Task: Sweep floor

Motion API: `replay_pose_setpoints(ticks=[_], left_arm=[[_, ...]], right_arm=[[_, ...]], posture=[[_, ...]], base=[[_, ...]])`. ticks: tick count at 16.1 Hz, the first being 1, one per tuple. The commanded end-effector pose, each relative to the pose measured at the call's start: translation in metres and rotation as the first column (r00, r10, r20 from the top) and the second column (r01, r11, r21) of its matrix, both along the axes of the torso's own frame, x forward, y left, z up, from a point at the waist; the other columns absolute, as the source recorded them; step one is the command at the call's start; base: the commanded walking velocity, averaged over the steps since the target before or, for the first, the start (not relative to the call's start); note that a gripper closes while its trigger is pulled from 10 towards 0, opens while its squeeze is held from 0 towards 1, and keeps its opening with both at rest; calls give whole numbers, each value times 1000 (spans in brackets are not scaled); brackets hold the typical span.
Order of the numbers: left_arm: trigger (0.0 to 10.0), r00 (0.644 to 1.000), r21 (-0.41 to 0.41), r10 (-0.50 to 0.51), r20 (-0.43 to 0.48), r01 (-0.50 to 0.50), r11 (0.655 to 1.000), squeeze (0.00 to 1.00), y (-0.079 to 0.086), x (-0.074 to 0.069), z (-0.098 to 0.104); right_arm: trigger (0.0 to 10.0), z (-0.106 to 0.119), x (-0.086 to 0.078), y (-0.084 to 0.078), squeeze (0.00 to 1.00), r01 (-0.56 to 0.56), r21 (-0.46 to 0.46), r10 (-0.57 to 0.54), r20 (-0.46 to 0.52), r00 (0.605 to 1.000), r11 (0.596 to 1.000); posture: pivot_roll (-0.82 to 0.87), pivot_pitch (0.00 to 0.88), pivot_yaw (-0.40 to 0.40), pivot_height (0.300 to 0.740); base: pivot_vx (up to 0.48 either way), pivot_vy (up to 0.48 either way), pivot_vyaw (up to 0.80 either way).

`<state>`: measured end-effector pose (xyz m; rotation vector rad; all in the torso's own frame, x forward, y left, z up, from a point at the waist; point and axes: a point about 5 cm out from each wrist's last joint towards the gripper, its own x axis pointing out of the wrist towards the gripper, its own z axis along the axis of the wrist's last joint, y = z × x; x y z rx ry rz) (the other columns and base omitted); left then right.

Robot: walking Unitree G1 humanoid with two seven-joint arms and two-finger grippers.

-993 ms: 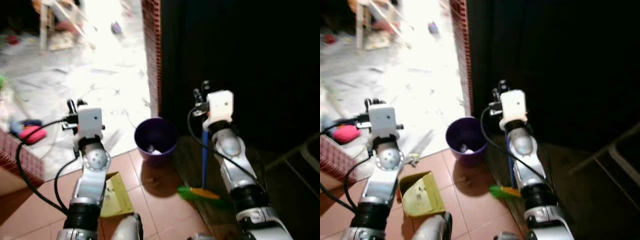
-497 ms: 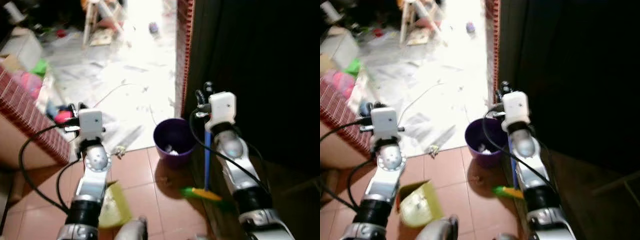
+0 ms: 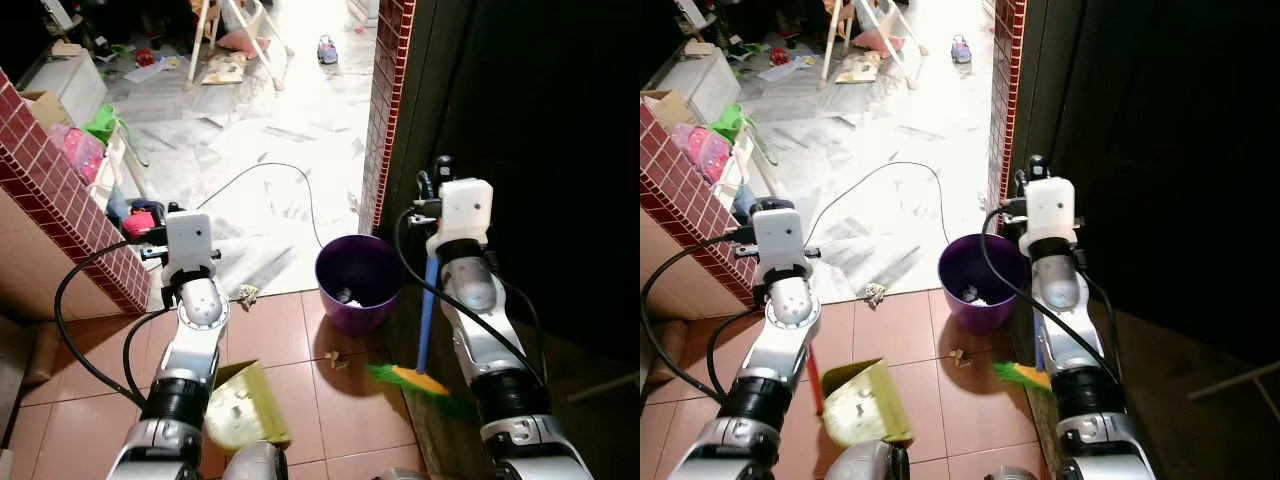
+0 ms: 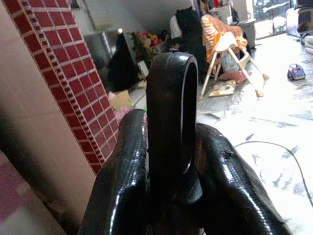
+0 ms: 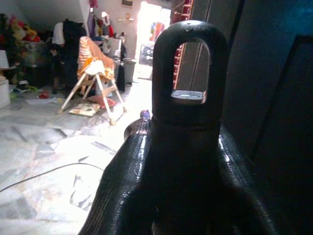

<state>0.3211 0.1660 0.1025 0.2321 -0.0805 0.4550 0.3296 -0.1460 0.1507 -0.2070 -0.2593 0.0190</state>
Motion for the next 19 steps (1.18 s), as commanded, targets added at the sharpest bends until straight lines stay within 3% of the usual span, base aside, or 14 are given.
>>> replay_pose_setpoints(ticks=[1,4,7,10,14,16,17,19], left_arm=[[10000,998,-10,-1,64,1,1000,0,-1,8,15],[10000,988,-16,-40,149,43,999,0,-10,19,25],[10000,991,-108,-99,95,109,988,0,-19,29,19],[10000,993,-38,-111,30,112,993,0,-24,32,10],[10000,995,-51,-103,-12,103,993,0,-27,29,-1],[10000,991,-100,-129,-41,125,987,0,-32,28,-9],[10000,984,-151,-159,-74,147,978,0,-39,27,-15],[10000,980,-154,-180,-80,166,974,0,-49,28,-15]], right_arm=[[10000,21,5,4,0,-5,-2,5,73,997,1000],[10000,32,7,3,0,32,-15,-30,105,994,999],[10000,41,14,2,0,87,14,-88,125,988,996],[10000,49,21,4,0,134,45,-139,125,982,990],[10000,34,20,4,0,195,160,-200,19,980,968],[10000,29,20,5,0,221,225,-219,-33,975,949],[10000,26,20,5,0,241,264,-230,-70,971,934],[10000,23,19,7,0,252,310,-228,-112,967,917]], posture=[[-105,0,41,740],[-116,0,37,740],[-140,29,44,740],[-163,51,48,740],[-179,63,43,740],[-199,72,44,740],[-208,76,43,740],[-220,77,39,740]], base=[[0,0,0],[0,0,0],[0,0,0],[0,0,0],[0,0,0],[0,0,0],[0,0,0],[0,0,0]])
